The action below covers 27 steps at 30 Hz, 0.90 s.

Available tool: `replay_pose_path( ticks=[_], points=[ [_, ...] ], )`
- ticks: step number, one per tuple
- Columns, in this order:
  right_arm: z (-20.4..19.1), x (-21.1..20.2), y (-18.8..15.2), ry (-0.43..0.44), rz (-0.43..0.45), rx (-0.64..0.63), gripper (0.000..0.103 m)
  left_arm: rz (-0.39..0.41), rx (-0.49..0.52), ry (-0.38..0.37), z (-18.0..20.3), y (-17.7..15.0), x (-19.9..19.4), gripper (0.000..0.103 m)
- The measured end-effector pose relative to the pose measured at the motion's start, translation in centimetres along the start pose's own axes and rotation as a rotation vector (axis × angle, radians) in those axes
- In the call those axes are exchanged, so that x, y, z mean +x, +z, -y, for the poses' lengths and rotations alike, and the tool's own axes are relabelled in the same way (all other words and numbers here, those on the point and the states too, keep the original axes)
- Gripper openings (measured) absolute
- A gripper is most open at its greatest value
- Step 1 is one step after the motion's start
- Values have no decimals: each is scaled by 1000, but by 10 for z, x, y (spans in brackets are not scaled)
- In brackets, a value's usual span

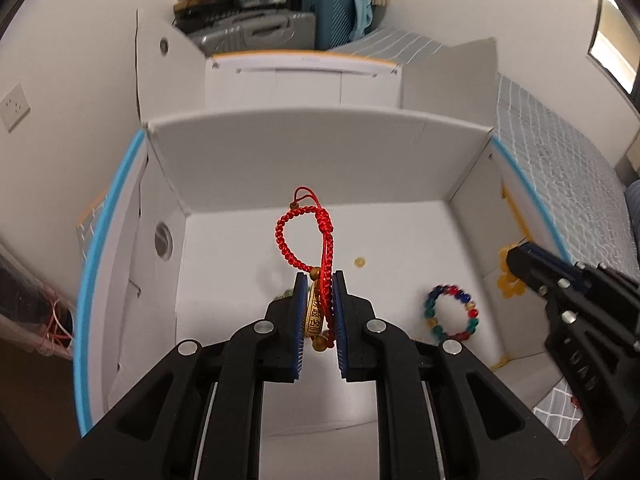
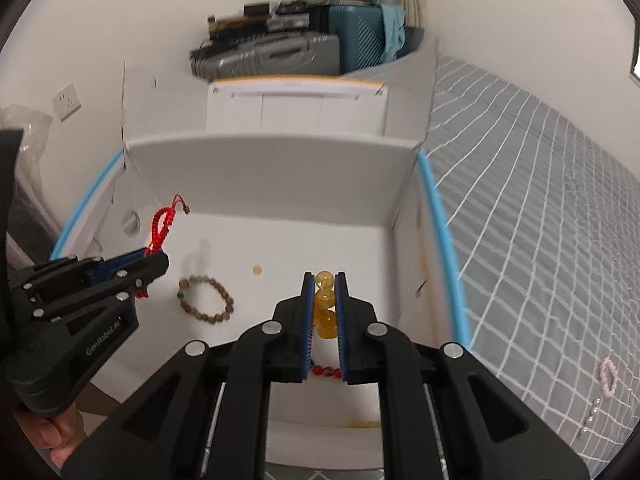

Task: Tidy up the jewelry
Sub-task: 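Open both tools to drop the bracelets into the box, then move both open tools back over the remaining bracelets on the bed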

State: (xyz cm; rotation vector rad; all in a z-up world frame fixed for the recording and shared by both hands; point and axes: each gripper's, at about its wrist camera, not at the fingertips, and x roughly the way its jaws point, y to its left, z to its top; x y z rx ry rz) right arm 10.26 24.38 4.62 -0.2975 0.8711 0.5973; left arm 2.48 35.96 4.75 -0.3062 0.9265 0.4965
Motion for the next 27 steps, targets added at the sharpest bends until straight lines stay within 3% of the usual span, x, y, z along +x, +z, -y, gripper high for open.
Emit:
replay_pose_path(
  ticks=[5,13,15,16,18,20,25,27],
  points=[
    [-5,23,-11,4,-63,4,9,-31,4,7,0,-6,8,13],
    [-6,32,-17,3,-93,10,12,-30,3,22,-2,-7,4,17],
    [-5,30,-17,3,-92,11,12,-25,0,16,-2,-7,2,23],
    [-5,28,-17,2,-88,10,12,-22,-3,14,-3,-6,1,31],
    [-7,24,-15,-3,-74,6,27,-6,-8,14,-4,-6,-4,42],
    [-9,14,-14,-14,-43,-3,44,12,-17,15,-5,-4,-10,59],
    [-7,-9,-10,-18,19,5,66,56,-36,26,-10,-2,-26,73],
    [-6,-18,-9,-28,41,8,80,68,-42,23,-12,-2,-31,76]
  ],
)
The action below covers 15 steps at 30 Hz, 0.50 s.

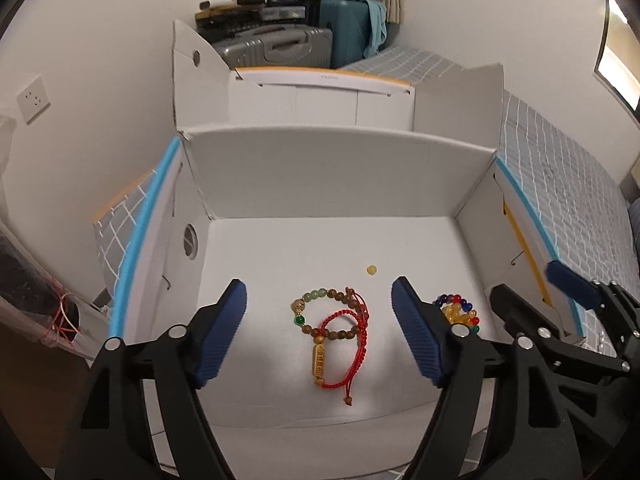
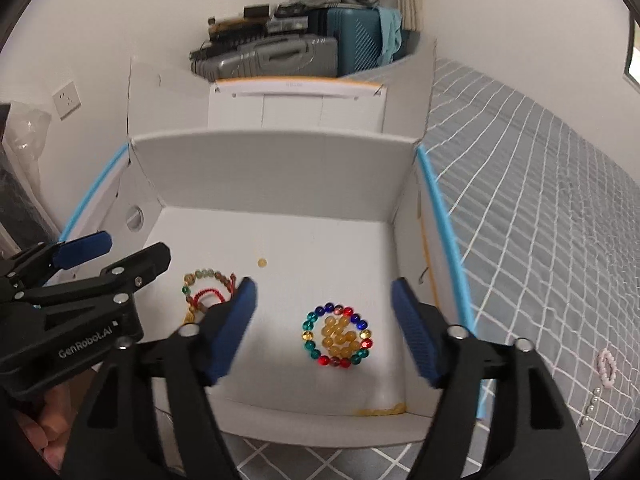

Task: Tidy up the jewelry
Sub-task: 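Move both open tools back over the remaining bracelets on the bed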

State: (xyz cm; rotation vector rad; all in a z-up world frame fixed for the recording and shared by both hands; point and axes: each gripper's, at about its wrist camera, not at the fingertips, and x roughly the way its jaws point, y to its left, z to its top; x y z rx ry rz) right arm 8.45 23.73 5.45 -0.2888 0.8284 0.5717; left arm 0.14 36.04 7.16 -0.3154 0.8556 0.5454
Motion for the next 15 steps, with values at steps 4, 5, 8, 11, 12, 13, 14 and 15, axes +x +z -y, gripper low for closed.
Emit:
replay_pose_path(
  ticks=[4,5,8,11,12,13,14,15],
  points=[
    [9,-16,3,-47,39,20,95,35,-2,-2,-3,1,-10,89],
    [12,-20,3,-63,46,25,96,43,1,2,-1,1,-13,92],
    [21,-30,3,-91,67,33,96,64,20,2,5,1,-22,97],
    [37,-41,0,-102,82,52,96,75,26,-8,11,1,-28,98],
    [43,-46,-2,-101,87,62,96,78,29,-15,14,2,-29,98],
    [49,-50,-4,-107,92,68,96,81,33,-20,17,2,-31,98],
    [54,-55,-7,-115,97,73,96,85,42,-24,22,2,-33,98],
    [59,-59,-9,-118,102,78,96,89,47,-27,25,1,-35,98]
  ],
)
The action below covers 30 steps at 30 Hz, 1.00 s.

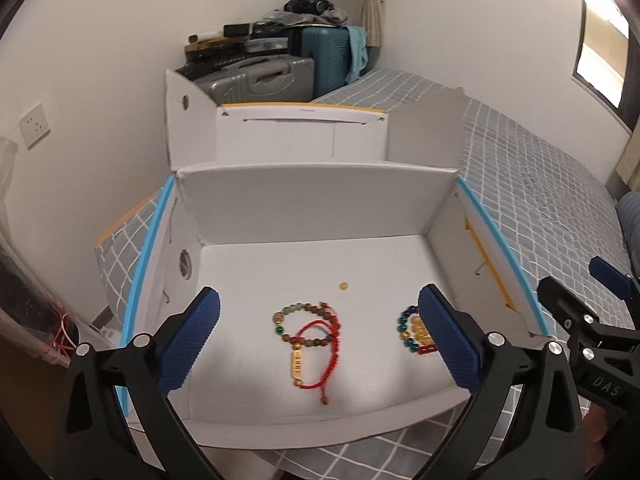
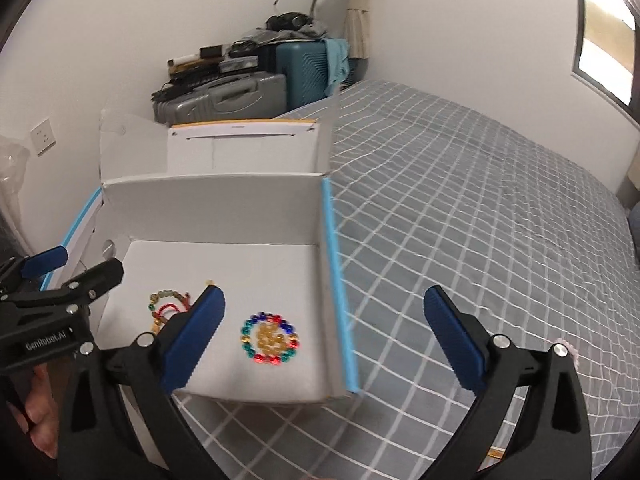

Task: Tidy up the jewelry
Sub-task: 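Move both open tools back over the remaining bracelets on the bed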

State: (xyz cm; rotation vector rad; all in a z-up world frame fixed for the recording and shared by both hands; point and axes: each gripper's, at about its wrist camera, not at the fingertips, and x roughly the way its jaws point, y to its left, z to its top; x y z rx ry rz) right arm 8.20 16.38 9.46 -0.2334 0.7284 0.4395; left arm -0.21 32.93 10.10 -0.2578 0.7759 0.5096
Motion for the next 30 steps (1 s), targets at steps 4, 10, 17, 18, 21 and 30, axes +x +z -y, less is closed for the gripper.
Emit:
replay_pose_path(
  ticks=[4,10,17,18,21,30],
  points=[
    [29,-18,-9,-23,19,37,96,14,19,-41,21,0,-5,98],
    [80,-45,-34,-106,34,73,96,24,75,-136,70,-3,-10,98],
    [162,-72,-73,-231,24,173,96,17,185,-236,144,-13,-8,97],
    [173,-75,-80,-246,22,190,96,16,205,-249,155,-16,-7,97],
    [208,-85,-104,-294,5,248,96,6,263,-291,191,-26,-4,97],
    [281,-101,-181,-396,-77,377,96,-38,408,-413,277,-78,15,97]
  ],
)
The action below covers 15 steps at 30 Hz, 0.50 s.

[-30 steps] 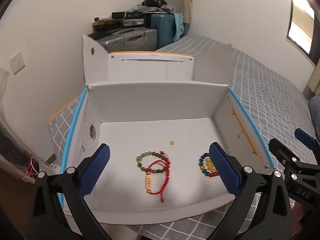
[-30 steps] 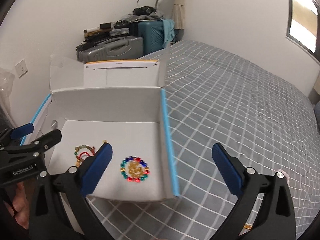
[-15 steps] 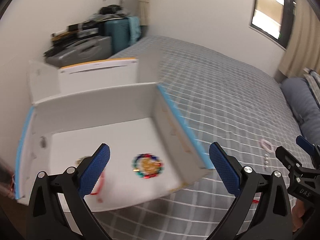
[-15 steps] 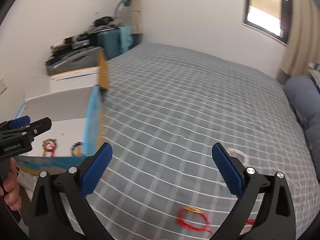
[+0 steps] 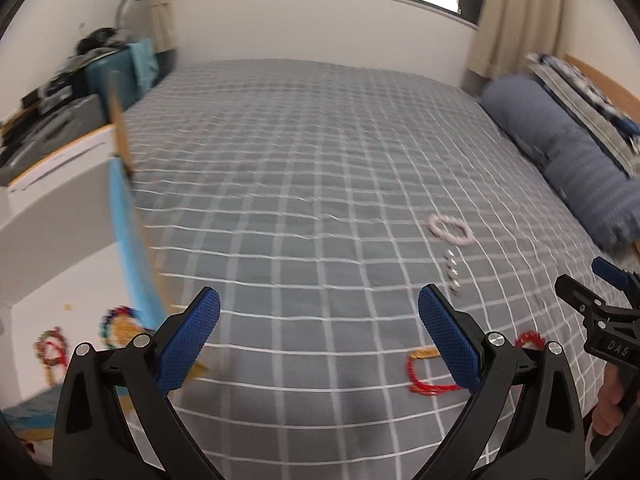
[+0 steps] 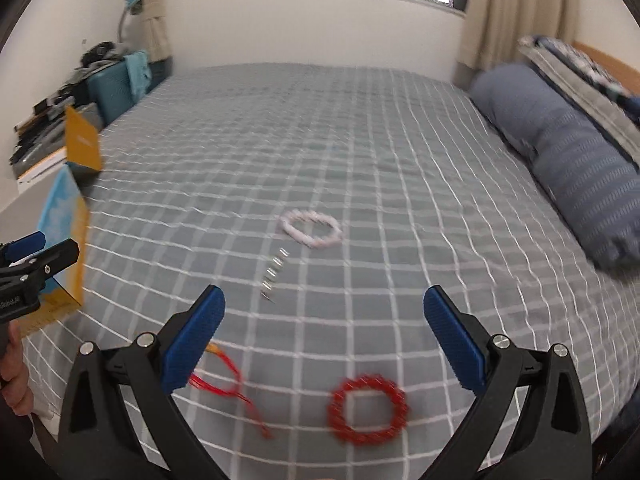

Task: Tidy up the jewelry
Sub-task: 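Move both open tools back over the remaining bracelets on the bed, then grasp the red cord gold-tag bracelet with left tool while right grasps red bead bracelet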

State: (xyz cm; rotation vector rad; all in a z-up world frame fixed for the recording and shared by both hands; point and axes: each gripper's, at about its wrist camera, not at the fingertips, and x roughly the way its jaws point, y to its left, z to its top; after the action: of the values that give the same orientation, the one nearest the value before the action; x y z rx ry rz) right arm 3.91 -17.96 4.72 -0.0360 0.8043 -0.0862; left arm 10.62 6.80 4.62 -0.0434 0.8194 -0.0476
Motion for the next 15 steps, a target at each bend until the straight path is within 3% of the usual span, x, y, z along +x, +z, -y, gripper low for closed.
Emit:
replay_pose_path(
  ticks=[15],
  points=[
    [62,38,-78,-62,-151,87,96,-101,115,-117,77,-58,68,97]
  ],
)
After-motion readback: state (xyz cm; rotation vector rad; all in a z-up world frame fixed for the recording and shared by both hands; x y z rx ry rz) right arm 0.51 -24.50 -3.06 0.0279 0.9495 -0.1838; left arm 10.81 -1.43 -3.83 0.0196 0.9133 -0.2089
